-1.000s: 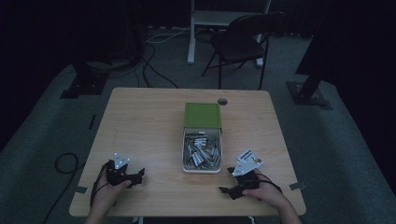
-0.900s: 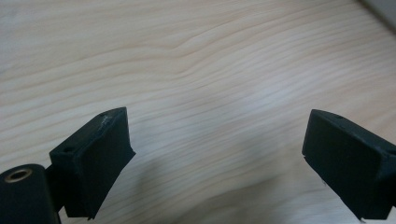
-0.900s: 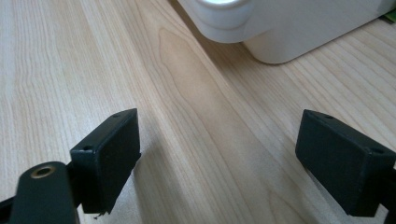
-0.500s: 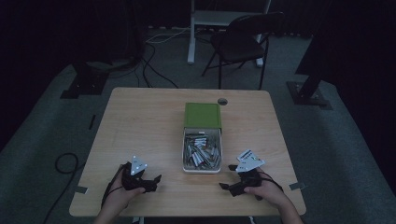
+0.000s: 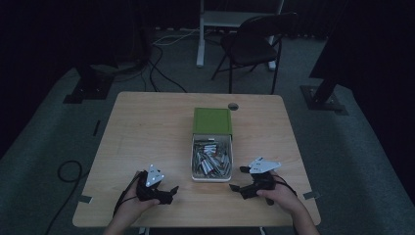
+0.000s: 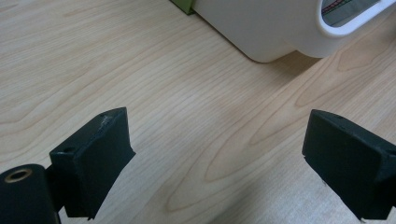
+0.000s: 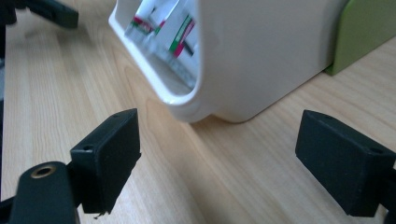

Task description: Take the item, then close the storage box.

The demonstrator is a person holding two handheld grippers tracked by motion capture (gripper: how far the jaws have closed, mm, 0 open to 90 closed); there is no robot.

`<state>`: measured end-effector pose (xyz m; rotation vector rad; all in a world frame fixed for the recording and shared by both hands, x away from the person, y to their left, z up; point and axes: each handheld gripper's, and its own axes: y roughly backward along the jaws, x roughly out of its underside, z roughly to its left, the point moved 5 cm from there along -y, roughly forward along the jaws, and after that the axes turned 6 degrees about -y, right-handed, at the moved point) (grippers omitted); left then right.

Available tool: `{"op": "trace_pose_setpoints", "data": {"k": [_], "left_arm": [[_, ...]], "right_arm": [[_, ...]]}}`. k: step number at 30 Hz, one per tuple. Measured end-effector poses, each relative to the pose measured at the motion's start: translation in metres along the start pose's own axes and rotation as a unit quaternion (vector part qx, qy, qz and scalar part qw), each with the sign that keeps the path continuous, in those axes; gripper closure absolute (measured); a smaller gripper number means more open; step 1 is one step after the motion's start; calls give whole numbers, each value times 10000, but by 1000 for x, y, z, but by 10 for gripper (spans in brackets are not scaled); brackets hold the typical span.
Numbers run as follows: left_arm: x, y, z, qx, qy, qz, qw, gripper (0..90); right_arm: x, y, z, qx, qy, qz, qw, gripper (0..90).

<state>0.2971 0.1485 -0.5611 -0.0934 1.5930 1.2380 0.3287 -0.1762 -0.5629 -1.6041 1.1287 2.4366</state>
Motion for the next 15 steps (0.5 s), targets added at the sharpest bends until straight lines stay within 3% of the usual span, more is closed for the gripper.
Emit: {"op": "trace_pose_setpoints", "data": {"k": [15], "left_arm": [[-13, -3, -6, 119, -60, -244, 9996, 87]], "right_arm": [[-4, 10, 0, 58, -136, -288, 9995, 134]]}}
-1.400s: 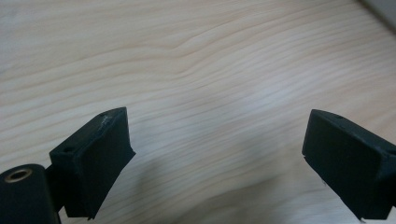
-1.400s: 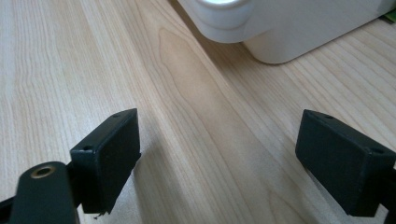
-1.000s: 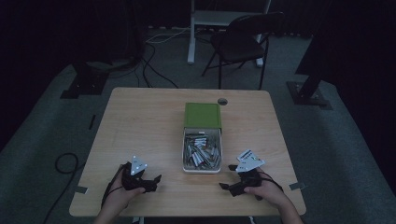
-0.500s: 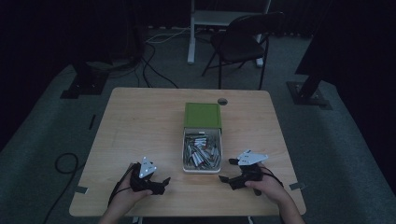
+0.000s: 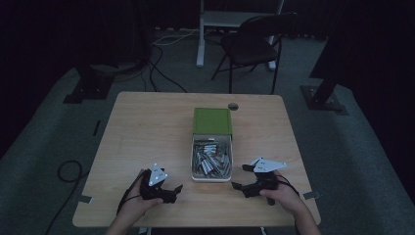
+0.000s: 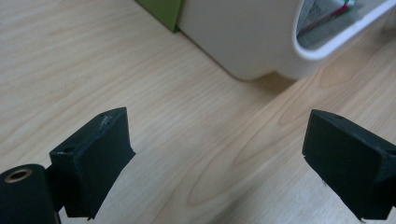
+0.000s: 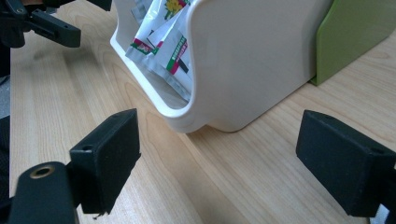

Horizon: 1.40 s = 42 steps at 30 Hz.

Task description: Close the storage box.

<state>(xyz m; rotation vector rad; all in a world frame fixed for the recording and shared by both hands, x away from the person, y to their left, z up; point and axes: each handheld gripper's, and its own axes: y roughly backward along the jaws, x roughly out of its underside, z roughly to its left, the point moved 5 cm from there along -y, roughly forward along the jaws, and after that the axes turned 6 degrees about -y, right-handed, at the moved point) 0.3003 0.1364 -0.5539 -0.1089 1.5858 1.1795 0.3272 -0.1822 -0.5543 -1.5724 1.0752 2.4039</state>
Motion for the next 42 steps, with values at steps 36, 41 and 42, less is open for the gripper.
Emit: {"op": "trace_pose_setpoints", "data": {"k": [36, 41, 42], "left_arm": [[-43, -22, 1, 159, -27, -533, 9984, 87], [-48, -23, 7, 71, 48, -618, 9981, 87], [-48, -23, 7, 64, 54, -617, 9981, 87]], "right_arm": [[-26, -6, -10, 164, -322, -418, 9985, 140], [-27, -7, -13, 260, -335, -393, 9983, 140], [-27, -7, -14, 239, -366, -410, 9982, 140]]}}
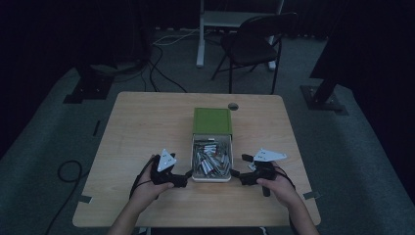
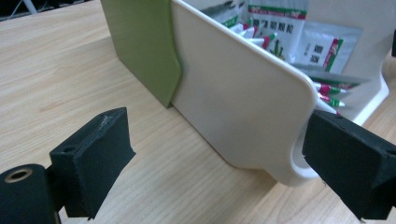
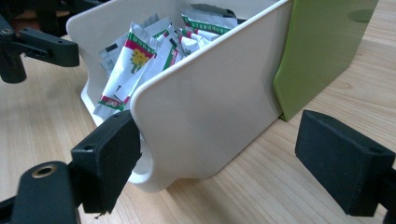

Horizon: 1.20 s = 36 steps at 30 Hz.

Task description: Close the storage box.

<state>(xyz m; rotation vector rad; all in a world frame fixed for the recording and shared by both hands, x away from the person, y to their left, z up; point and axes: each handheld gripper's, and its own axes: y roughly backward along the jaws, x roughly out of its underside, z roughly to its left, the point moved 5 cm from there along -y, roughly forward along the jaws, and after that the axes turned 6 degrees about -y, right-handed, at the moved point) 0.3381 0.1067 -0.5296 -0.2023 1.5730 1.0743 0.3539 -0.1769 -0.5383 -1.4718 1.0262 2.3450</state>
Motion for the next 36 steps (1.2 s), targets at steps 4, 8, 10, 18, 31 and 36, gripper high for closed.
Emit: {"op": "trace_pose_setpoints", "data": {"k": [4, 8, 10, 18, 31, 36], "left_arm": [[-2, 0, 1, -10, -31, 27, 10000, 87], [-4, -1, 2, 16, 0, -3, 10000, 87], [-5, -2, 2, 23, -15, 13, 10000, 87], [-7, -6, 6, 40, 16, 16, 10000, 86], [-8, -9, 12, 18, 83, 22, 10000, 87], [-9, -12, 13, 31, 104, 34, 9999, 87]], "right_arm": [[0, -1, -2, -12, -32, -13, 10000, 138], [0, -1, -2, -8, -13, 3, 10000, 137], [-1, -2, -2, -12, -15, 4, 10000, 131], [-2, -3, -3, 25, 13, 22, 10000, 128], [-5, -7, -5, 75, -5, 22, 10000, 126], [-6, -7, -7, 136, -23, -5, 9999, 126]]}}
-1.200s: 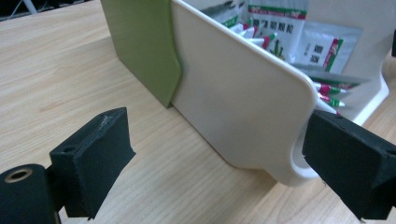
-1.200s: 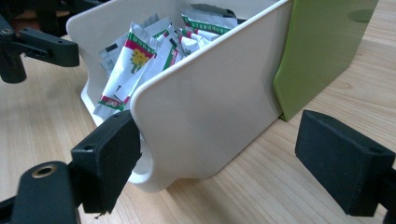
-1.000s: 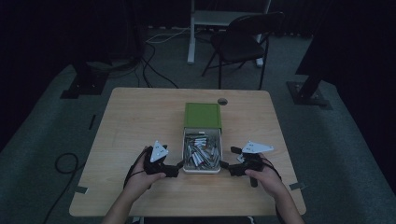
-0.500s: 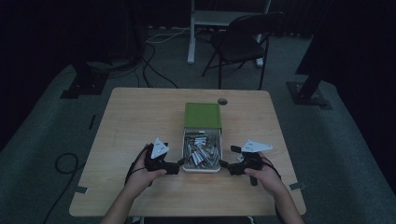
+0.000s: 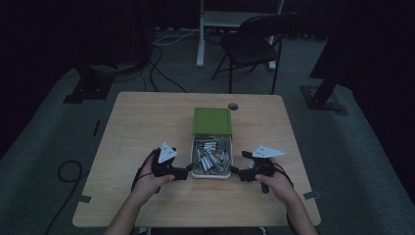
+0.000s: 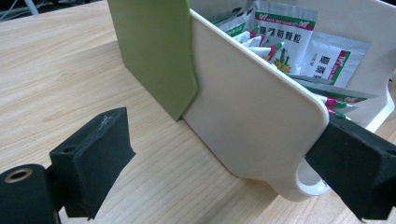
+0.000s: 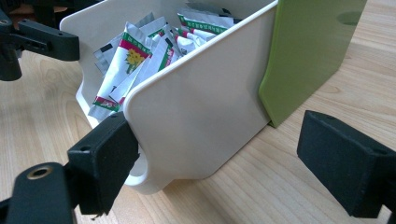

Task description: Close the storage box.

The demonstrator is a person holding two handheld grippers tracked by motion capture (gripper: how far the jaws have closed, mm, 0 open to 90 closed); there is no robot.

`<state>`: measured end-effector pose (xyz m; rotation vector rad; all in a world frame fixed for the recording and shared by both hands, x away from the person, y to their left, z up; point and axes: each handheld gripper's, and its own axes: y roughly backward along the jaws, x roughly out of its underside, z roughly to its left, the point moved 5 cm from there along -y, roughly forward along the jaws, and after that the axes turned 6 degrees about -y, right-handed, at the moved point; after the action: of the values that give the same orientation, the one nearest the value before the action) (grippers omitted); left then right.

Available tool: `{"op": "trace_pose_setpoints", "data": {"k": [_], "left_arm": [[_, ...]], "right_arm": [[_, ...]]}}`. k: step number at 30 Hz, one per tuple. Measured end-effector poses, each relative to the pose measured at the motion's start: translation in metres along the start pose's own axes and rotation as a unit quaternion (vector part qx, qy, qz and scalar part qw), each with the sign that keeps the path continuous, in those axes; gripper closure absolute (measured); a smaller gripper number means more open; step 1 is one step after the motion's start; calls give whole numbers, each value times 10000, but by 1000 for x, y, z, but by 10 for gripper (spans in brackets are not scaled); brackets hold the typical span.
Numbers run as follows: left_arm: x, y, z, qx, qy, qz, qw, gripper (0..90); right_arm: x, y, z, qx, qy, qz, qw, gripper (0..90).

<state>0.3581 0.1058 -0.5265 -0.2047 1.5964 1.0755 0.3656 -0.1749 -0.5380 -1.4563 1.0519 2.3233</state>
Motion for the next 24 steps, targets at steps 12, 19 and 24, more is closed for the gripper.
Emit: {"op": "trace_pose_setpoints", "data": {"k": [12, 19, 24], "left_arm": [[-3, -4, 6, -28, 28, 3, 10000, 87], [-4, -6, 7, -35, 14, 15, 10000, 87], [-5, -8, 8, -36, 21, 40, 10000, 87]], "right_arm": [[-2, -4, -3, 59, -118, -38, 9999, 126], [-3, -4, -5, 121, -99, -49, 9999, 122], [-4, -5, -7, 173, -128, -66, 9997, 122]]}}
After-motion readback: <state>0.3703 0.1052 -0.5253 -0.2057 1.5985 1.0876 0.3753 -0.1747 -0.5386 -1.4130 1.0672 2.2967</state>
